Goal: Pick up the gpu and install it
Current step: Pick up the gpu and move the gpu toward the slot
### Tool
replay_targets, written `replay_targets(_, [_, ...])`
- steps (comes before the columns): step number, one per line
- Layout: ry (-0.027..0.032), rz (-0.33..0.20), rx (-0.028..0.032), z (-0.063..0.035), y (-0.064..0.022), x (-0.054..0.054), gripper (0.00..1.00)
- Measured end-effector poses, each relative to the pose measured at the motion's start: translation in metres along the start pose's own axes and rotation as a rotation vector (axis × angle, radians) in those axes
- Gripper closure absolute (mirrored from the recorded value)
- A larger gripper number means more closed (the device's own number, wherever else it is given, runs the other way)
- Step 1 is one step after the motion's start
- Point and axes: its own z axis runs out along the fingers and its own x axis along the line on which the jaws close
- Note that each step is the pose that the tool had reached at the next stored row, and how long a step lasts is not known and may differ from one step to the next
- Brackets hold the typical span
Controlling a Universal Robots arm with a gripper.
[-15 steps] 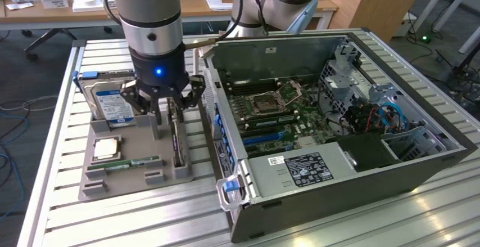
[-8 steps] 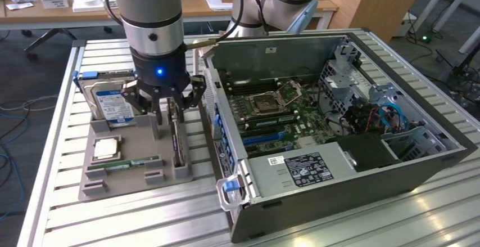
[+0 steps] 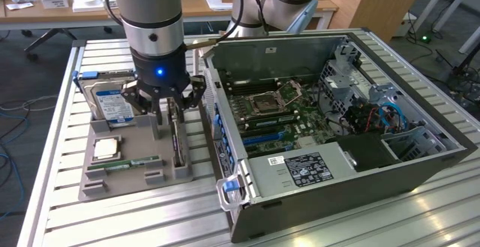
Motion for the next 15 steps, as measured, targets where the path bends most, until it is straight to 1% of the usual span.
replay_targets(3, [0.0002,0.000,0.0002,0.0027,-0.0002,0.000,0.53])
replay_targets(11, [0.0002,0.000,0.0001,0.0158,-0.0008,0.000,0.53])
replay_targets(15, [0.0001,0.000,0.0001,0.0174,-0.0009,0.000,0.53])
